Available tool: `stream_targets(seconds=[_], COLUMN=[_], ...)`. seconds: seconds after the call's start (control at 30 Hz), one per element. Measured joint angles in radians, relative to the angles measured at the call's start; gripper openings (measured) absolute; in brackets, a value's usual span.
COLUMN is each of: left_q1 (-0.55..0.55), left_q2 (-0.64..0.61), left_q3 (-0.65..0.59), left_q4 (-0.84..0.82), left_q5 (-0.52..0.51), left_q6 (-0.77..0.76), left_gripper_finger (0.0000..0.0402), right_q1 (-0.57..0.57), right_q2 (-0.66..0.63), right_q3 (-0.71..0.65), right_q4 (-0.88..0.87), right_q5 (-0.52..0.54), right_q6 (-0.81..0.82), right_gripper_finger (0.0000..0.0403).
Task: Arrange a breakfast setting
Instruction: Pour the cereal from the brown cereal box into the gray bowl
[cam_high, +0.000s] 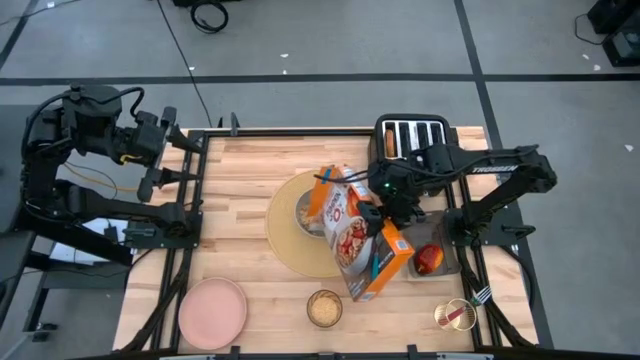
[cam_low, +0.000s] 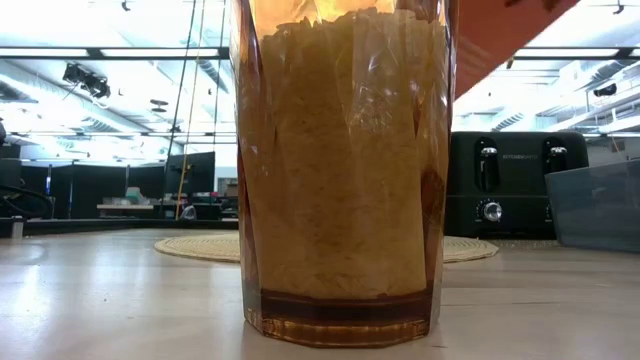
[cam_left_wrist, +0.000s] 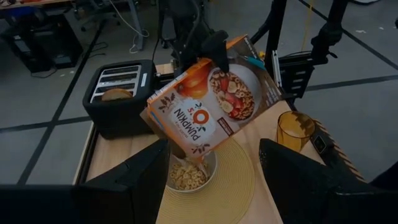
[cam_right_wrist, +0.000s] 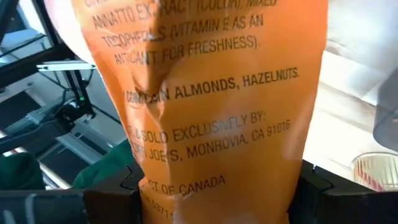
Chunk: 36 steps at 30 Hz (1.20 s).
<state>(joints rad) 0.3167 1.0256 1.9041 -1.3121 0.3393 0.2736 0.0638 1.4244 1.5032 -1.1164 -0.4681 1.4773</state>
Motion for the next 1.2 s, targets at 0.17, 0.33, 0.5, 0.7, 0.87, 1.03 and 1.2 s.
stream_targets(seconds=[0.17, 0.33, 0.5, 0.7, 0.87, 1.03, 1.2], left_q1=[0.000, 0.000, 0.000, 0.000, 0.000, -0.001, -0.001], left_q2=[0.000, 0.000, 0.002, 0.015, 0.050, 0.101, 0.151], left_q3=[0.000, 0.000, 0.000, 0.000, 0.000, 0.000, 0.000], left_q4=[0.008, 0.029, 0.103, 0.200, 0.245, 0.266, 0.281], left_q5=[0.000, 0.000, 0.046, 0.057, 0.050, 0.036, 0.032], left_q6=[-0.029, -0.053, -0.109, -0.187, -0.240, -0.269, -0.272], left_gripper_finger=[0.0254, 0.0254, 0.0254, 0.0254, 0.0254, 0.0254, 0.0254], right_q1=[0.020, 0.038, 0.057, 0.107, 0.151, 0.175, 0.178], right_q2=[-0.043, -0.061, -0.060, -0.064, -0.064, -0.064, -0.055], right_q3=[0.000, 0.001, 0.000, 0.000, 0.000, 0.000, 0.000], right_q4=[-0.044, -0.052, -0.111, -0.152, -0.190, -0.177, -0.177], right_q5=[0.062, 0.087, 0.120, 0.221, 0.243, 0.275, 0.272], right_q6=[0.003, -0.047, -0.141, -0.237, -0.266, -0.251, -0.266], right_gripper_finger=[0.0232, 0.0232, 0.0232, 0.0232, 0.0232, 0.0232, 0.0232])
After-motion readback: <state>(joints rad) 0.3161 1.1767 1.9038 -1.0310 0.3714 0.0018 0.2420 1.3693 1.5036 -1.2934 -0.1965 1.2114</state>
